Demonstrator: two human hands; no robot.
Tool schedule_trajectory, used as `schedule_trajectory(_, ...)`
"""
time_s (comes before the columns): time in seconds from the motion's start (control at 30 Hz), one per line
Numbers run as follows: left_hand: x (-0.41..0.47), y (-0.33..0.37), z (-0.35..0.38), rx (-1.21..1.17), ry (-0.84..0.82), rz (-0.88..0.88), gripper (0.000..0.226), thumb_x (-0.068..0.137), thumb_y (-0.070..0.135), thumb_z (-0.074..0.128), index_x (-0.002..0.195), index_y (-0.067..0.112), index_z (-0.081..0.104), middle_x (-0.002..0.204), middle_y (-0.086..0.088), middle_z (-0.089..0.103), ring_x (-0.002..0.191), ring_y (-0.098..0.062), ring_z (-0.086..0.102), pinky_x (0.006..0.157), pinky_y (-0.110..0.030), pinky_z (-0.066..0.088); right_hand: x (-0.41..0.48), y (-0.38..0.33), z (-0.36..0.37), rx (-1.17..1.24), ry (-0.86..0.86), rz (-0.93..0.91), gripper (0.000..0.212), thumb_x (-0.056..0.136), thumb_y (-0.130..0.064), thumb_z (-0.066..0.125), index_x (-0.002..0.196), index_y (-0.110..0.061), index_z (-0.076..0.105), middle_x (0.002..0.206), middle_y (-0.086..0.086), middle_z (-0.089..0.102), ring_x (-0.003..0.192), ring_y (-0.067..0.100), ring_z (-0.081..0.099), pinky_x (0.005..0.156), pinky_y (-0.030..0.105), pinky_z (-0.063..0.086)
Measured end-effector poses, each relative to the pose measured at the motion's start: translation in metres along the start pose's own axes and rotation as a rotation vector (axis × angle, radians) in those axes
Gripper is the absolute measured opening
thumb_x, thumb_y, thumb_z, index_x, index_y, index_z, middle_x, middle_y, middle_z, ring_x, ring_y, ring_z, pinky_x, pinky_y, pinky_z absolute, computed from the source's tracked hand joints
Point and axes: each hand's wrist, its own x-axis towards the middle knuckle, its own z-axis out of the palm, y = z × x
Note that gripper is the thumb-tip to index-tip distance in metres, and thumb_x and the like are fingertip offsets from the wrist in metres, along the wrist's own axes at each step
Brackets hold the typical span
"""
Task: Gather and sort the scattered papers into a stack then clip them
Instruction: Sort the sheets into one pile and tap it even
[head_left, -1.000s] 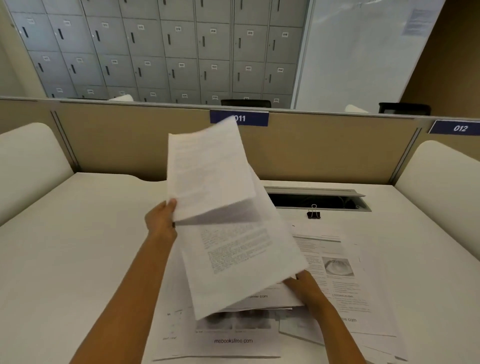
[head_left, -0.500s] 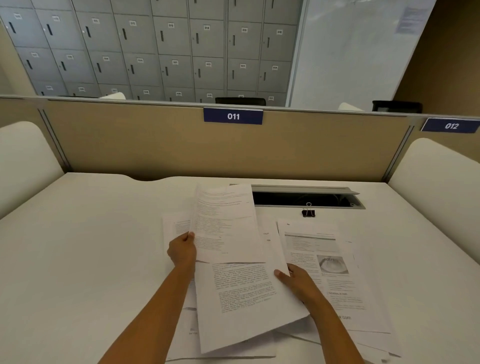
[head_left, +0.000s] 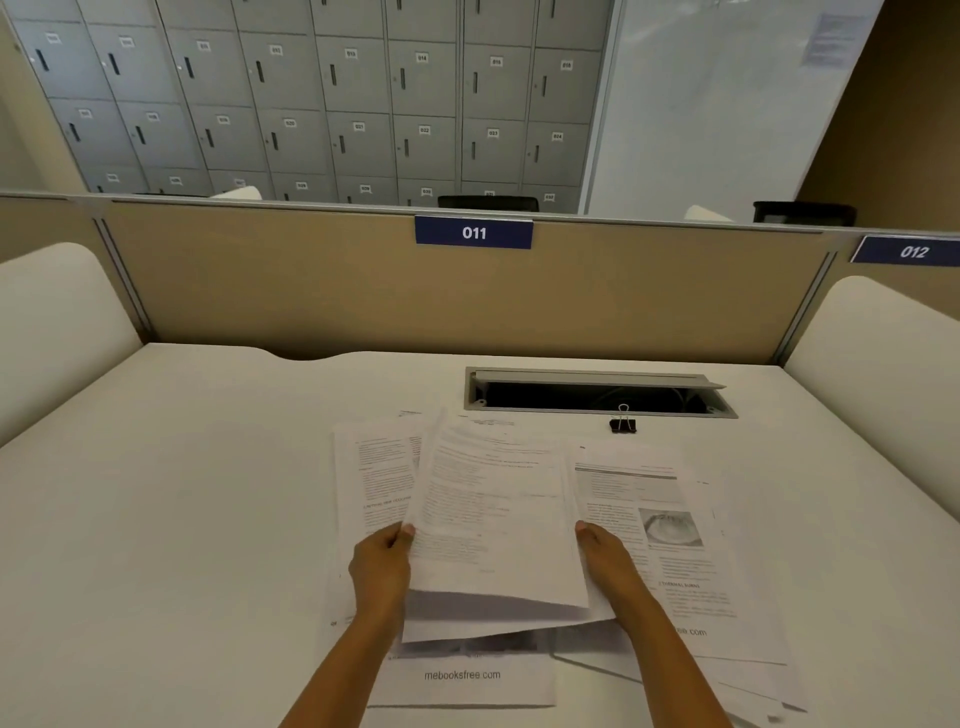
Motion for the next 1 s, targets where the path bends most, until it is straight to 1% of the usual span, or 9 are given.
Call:
schedule_trajectory(0.13,-0.018,-0.01,0.007,0.179,-0.049,0.104,0.036,0.095,0.014,0.046,0.129,0.004,0.051,0.133,-0.013,0.054,0.12,-0.027,0.051,0.103,-0.032,0.037,-0.004,-0.002,0.0,0.15,0.0,-0.014,0.053,0.099,-0.035,0.033,0.147,-0.013,0.022,0.154,0.003,0.024,0.142,0.024,0.023,0.118,0.04,0.017)
schedule_trajectory(0.23,-0.023,-0.016,0.019,0.418,-0.128,0.062,0.059,0.096,0.033,0.039,0.144,0.002,0.022,0.153,-0.014,0.022,0.141,-0.027,0.021,0.115,-0.034,0.015,-0.005,-0.005,0.002,0.137,-0.05,-0.005,0.056,0.098,-0.039,0.036,0.146,-0.013,0.026,0.152,0.001,0.028,0.14,0.023,0.026,0.117,0.04,0.02)
schedule_trajectory(0.33,-0.032,-0.017,0.028,0.563,-0.238,-0.007,0.072,0.096,0.045,0.027,0.146,0.001,0.0,0.156,-0.014,-0.002,0.145,-0.026,-0.001,0.117,-0.034,0.002,-0.008,-0.005,0.002,0.117,-0.117,-0.067,0.057,0.092,-0.042,0.05,0.141,-0.017,0.035,0.138,-0.008,0.04,0.132,0.022,0.039,0.112,0.039,0.031)
schedule_trajectory(0.4,-0.031,-0.019,0.027,0.521,-0.287,-0.023,0.073,0.095,0.047,0.027,0.146,0.001,0.002,0.157,-0.014,0.001,0.145,-0.025,0.002,0.117,-0.035,0.003,-0.01,-0.004,0.0,0.102,-0.166,-0.074,0.06,0.081,-0.045,0.063,0.133,-0.021,0.044,0.134,-0.003,0.051,0.121,0.02,0.05,0.106,0.041,0.04)
schedule_trajectory(0.57,-0.009,-0.006,0.004,0.329,-0.172,-0.016,0.064,0.093,0.039,0.043,0.144,0.006,0.024,0.147,-0.011,0.036,0.134,-0.029,0.035,0.112,-0.04,0.028,-0.014,-0.013,-0.012,0.229,-0.236,0.006,0.04,0.083,-0.018,0.067,0.121,-0.018,0.055,0.112,-0.002,0.065,0.101,0.018,0.064,0.081,0.029,0.055)
schedule_trajectory(0.67,0.001,0.007,-0.007,0.197,-0.266,-0.139,0.05,0.095,0.029,0.044,0.139,0.007,0.034,0.138,-0.01,0.047,0.124,-0.03,0.048,0.104,-0.039,0.037,-0.02,-0.022,-0.014,0.292,-0.298,0.114,0.033,0.082,-0.018,0.068,0.114,-0.016,0.058,0.109,0.005,0.069,0.096,0.023,0.067,0.07,0.028,0.057)
schedule_trajectory(0.77,0.003,0.008,-0.011,0.267,-0.374,-0.094,0.043,0.094,0.028,0.047,0.134,0.013,0.044,0.134,-0.007,0.052,0.119,-0.027,0.052,0.104,-0.04,0.04,-0.026,-0.024,-0.009,0.261,-0.352,0.179,0.032,0.081,-0.016,0.069,0.111,-0.016,0.059,0.106,0.008,0.07,0.093,0.025,0.067,0.065,0.028,0.056)
schedule_trajectory(0.87,-0.002,0.003,-0.01,0.167,-0.471,-0.104,0.04,0.093,0.016,0.051,0.132,0.014,0.047,0.132,-0.008,0.055,0.117,-0.027,0.053,0.103,-0.041,0.041,-0.03,-0.027,-0.003,0.173,-0.329,0.122,0.041,0.082,-0.015,0.068,0.121,-0.015,0.054,0.113,0.004,0.066,0.096,0.021,0.064,0.07,0.028,0.054)
schedule_trajectory(1.0,-0.008,0.009,-0.008,0.14,-0.331,0.123,0.047,0.094,0.019,0.049,0.139,0.016,0.034,0.128,0.005,0.047,0.122,-0.025,0.048,0.104,-0.04,0.039,-0.034,-0.04,0.0,0.023,-0.097,-0.107,0.052,0.084,-0.021,0.066,0.131,-0.02,0.045,0.124,-0.003,0.056,0.111,0.02,0.056,0.093,0.036,0.049)
